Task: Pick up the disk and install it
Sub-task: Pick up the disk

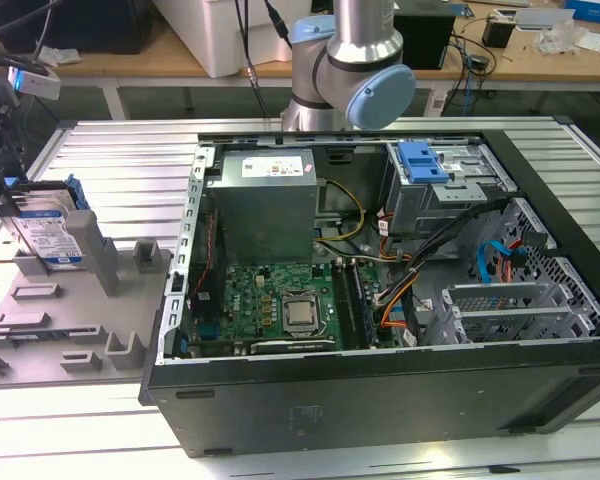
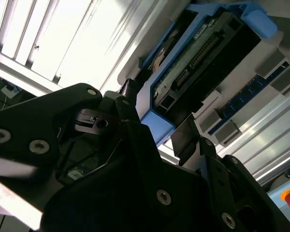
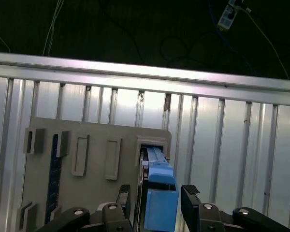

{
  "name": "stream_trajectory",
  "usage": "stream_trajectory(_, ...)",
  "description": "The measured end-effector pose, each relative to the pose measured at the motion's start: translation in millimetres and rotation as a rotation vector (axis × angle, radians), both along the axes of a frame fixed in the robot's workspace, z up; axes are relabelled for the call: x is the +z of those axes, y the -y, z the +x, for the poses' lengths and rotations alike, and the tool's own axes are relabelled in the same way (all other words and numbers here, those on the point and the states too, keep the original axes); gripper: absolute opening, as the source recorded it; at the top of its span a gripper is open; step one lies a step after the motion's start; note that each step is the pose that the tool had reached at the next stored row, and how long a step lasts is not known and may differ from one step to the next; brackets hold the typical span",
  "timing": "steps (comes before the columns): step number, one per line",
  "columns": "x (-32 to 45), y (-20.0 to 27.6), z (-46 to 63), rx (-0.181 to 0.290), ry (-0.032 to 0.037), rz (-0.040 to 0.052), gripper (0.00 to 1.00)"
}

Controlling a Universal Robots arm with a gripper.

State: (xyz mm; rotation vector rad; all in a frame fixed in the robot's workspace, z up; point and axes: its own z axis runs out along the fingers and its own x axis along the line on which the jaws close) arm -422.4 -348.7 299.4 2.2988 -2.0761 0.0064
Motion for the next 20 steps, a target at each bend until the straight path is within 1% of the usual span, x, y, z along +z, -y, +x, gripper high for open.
stream_trajectory(8, -3.5, 0.0, -0.1, 0.000, -0.0002, -0.0002, 0.54)
stream_trajectory(20, -3.9, 0.5, -0.1, 0.000, 0.0000, 0.0002, 0.54)
